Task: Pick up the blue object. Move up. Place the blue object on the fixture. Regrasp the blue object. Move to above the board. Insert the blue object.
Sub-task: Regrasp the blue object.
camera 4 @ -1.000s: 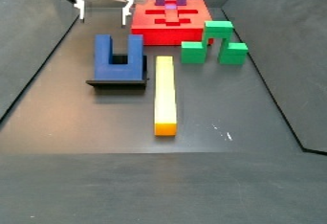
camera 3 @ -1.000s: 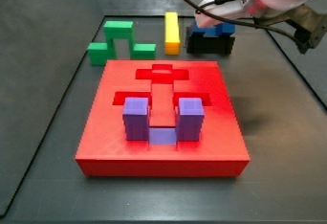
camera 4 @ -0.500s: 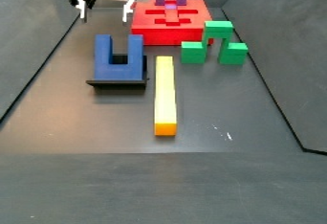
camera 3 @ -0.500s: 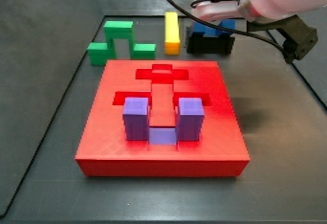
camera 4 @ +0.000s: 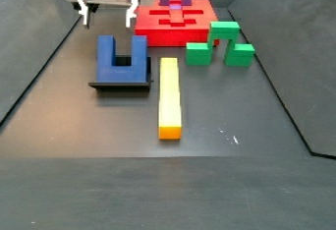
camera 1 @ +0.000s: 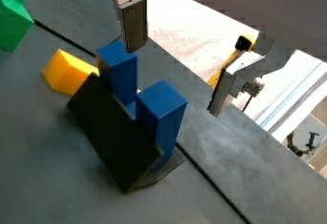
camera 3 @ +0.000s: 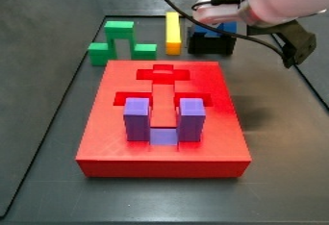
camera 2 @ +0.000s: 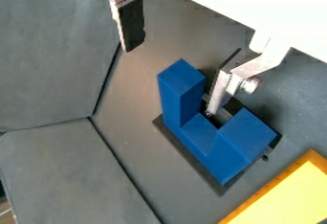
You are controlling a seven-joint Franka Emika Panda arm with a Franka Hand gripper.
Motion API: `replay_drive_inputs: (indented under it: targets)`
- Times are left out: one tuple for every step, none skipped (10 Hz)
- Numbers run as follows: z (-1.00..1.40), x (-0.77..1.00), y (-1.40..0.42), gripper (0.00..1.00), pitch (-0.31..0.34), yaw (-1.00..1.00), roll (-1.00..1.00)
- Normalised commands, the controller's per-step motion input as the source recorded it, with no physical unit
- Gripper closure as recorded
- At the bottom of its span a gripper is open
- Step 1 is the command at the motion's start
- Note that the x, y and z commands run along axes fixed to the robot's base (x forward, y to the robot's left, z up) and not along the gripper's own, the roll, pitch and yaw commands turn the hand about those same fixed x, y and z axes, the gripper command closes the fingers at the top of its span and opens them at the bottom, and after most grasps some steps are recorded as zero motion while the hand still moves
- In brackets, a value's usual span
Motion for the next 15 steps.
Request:
replay_drive_inputs:
  targets:
    - [-0.27,0.39,0.20,0.00,0.074,0.00,-0.34]
    - [-0.22,0.43,0.20,0.00,0.054,0.00,-0.41]
    - [-0.19,0.45,0.19,0.00,0.071,0.00,-0.41]
    - [-0.19,0.43,0.14,0.00,0.086,0.00,-0.29]
    - [-0.25,0.37,0.08,0.00,0.151,0.00,-0.04]
    - [-0.31,0.30,0.05,0.00,0.157,0.00,0.00]
    - [-0.28,0.28,0.04,0.00,0.189,0.00,0.01]
    - [-0.20,0.22,0.08,0.00,0.229,0.00,0.13]
    - [-0.06,0.17,0.13,0.00,0.260,0.00,0.11]
    - [0.00,0.09,0.23,0.00,0.280,-0.01,0.02]
    - [0.01,0.09,0.16,0.00,0.303,0.00,0.03]
    - [0.00,0.02,0.03,0.00,0.077,0.00,0.00]
    - [0.00,-0.03,0.00,0.00,0.000,0.00,0.01]
    - [-0.02,-0.08,0.00,0.00,0.000,0.00,0.07]
    - [0.00,-0.08,0.00,0.00,-0.023,0.00,0.12]
